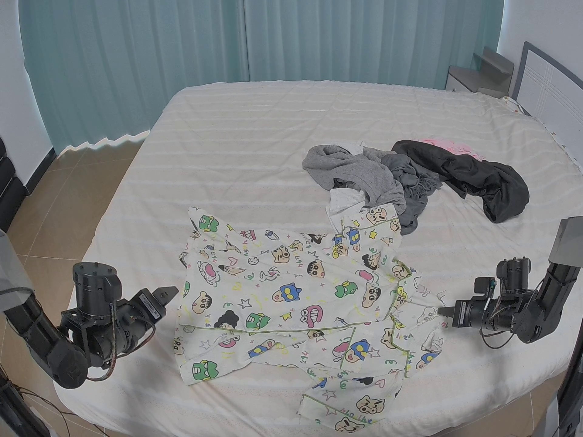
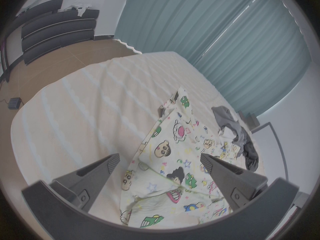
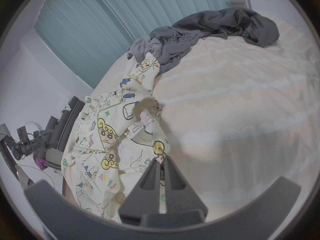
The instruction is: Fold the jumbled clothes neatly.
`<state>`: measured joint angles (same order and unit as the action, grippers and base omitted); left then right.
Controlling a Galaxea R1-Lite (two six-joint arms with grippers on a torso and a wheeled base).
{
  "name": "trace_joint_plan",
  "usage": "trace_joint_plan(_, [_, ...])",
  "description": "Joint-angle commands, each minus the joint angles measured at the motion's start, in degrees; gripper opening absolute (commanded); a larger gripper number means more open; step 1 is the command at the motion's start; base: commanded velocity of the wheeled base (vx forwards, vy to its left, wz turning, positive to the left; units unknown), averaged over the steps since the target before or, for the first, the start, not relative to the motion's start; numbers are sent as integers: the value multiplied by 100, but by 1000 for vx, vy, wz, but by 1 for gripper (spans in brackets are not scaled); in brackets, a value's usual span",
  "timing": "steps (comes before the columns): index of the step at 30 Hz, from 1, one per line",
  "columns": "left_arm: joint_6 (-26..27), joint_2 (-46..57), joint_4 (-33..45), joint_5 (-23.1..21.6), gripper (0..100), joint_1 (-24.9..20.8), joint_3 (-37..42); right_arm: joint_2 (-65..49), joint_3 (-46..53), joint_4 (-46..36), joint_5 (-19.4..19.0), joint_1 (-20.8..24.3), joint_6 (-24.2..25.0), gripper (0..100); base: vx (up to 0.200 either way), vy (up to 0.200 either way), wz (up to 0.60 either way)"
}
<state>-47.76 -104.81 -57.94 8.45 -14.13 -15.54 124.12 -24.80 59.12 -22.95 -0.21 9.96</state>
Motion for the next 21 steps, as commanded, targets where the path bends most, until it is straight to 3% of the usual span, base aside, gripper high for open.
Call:
trace_joint_plan(1, [48,-311,2,-19,100,-125,87,-11,10,20,81,-111,-82,0,0,0,0])
trace_joint_plan(4, [39,-373,2,-89,100,-319,210,6,1,38,133,-102,-135,0,0,0,0])
trace_joint_plan(5, [39,-399,11,-168,100,-398,271,-2,-8,38,169,-111,-143,100,0,0,0])
trace_joint_plan(11, [30,-856,2,-353,100,-486,254,-11,36,47,186,-102,-170,100,0,0,0])
trace_joint_plan(21, [39,-1630,-121,-212,100,-406,-801,103,221,565,133,-41,-205,100,0,0,0])
